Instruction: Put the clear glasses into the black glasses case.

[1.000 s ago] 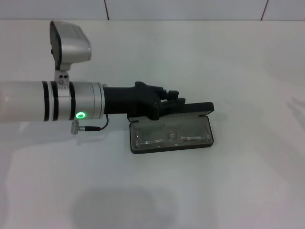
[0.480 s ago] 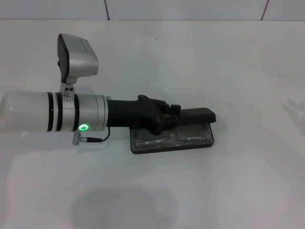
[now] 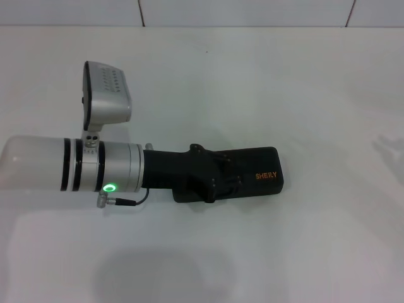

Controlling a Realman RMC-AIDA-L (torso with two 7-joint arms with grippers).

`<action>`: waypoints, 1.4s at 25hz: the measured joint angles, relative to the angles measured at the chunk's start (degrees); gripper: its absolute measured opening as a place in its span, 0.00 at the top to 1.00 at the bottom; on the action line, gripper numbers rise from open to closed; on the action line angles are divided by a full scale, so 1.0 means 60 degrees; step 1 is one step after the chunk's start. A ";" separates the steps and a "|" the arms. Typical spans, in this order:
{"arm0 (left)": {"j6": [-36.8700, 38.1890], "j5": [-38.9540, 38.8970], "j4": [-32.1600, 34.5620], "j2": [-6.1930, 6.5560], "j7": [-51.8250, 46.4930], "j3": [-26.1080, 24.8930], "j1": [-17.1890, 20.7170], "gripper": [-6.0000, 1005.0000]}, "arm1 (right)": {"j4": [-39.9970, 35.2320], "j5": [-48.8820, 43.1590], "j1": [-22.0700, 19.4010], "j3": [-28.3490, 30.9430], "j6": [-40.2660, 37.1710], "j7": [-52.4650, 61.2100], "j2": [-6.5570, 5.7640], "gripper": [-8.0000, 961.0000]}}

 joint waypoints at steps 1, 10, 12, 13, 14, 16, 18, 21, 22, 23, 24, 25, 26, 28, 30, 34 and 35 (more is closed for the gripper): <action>0.0230 -0.0134 0.0026 0.0001 0.0131 0.0001 0.0008 0.70 | 0.0003 0.0007 -0.0015 -0.0011 -0.0002 -0.0002 -0.0001 0.85; 0.3265 -0.0594 0.1659 0.0153 0.0308 0.0005 0.0446 0.70 | 0.1313 0.0007 0.0492 -0.0237 -0.1200 -0.1247 -0.0013 0.85; 0.3956 -0.0682 0.2269 0.0263 0.0338 -0.0087 0.0787 0.70 | 0.1819 0.0033 0.0683 -0.0395 -0.1659 -0.1765 -0.0002 0.85; 0.4244 -0.0815 0.2517 0.0315 0.0438 -0.0162 0.0999 0.70 | 0.2128 0.0044 0.0808 -0.0492 -0.1914 -0.2056 0.0007 0.85; 0.4502 -0.0969 0.2725 0.0375 0.0581 -0.0247 0.1220 0.69 | 0.2364 0.0053 0.0917 -0.0599 -0.2074 -0.2254 0.0028 0.82; 0.5073 -0.1181 0.2927 0.0582 0.0768 -0.0360 0.1538 0.69 | 0.2845 0.0141 0.1137 -0.0911 -0.2299 -0.2524 0.0043 0.75; 0.5592 -0.1253 0.2925 0.0881 0.0516 -0.0403 0.1631 0.69 | 0.3456 0.0397 0.1403 -0.1649 -0.2440 -0.2912 0.0034 0.69; 0.6030 -0.1423 0.2885 0.1243 -0.0346 -0.0690 0.1727 0.68 | 0.3838 0.0736 0.1604 -0.2752 -0.2431 -0.3273 0.0058 0.57; 0.6075 -0.1468 0.2884 0.1289 -0.0548 -0.0845 0.1770 0.67 | 0.3860 0.0955 0.1625 -0.3190 -0.2351 -0.3331 0.0069 0.53; 0.6084 -0.1489 0.2895 0.1328 -0.0702 -0.1030 0.1835 0.66 | 0.3887 0.1209 0.1631 -0.3601 -0.2261 -0.3383 0.0074 0.48; 0.6088 -0.1499 0.2918 0.1360 -0.0801 -0.1131 0.1882 0.65 | 0.3913 0.1458 0.1635 -0.3991 -0.2154 -0.3437 0.0074 0.44; 0.6092 -0.1496 0.2949 0.1404 -0.0884 -0.1210 0.1945 0.64 | 0.3936 0.1726 0.1634 -0.4372 -0.2012 -0.3511 0.0075 0.42; 0.6095 -0.1488 0.2961 0.1450 -0.0947 -0.1219 0.1981 0.62 | 0.3952 0.1975 0.1635 -0.4773 -0.1866 -0.3588 0.0076 0.40; 0.6101 -0.1468 0.2967 0.1515 -0.1034 -0.1218 0.2053 0.55 | 0.3923 0.2431 0.1636 -0.5469 -0.1434 -0.3690 0.0077 0.35; 0.6106 -0.1449 0.2958 0.1549 -0.1036 -0.1197 0.2116 0.48 | 0.3871 0.2793 0.1649 -0.5992 -0.1073 -0.3727 0.0079 0.31; 0.6113 -0.1313 0.2964 0.1558 -0.0983 -0.1167 0.2140 0.33 | 0.3923 0.3241 0.1749 -0.6324 -0.0882 -0.3880 0.0083 0.22; 0.6115 -0.1211 0.2980 0.1549 -0.0976 -0.1169 0.2156 0.29 | 0.3930 0.3295 0.1765 -0.6337 -0.0880 -0.3911 0.0083 0.20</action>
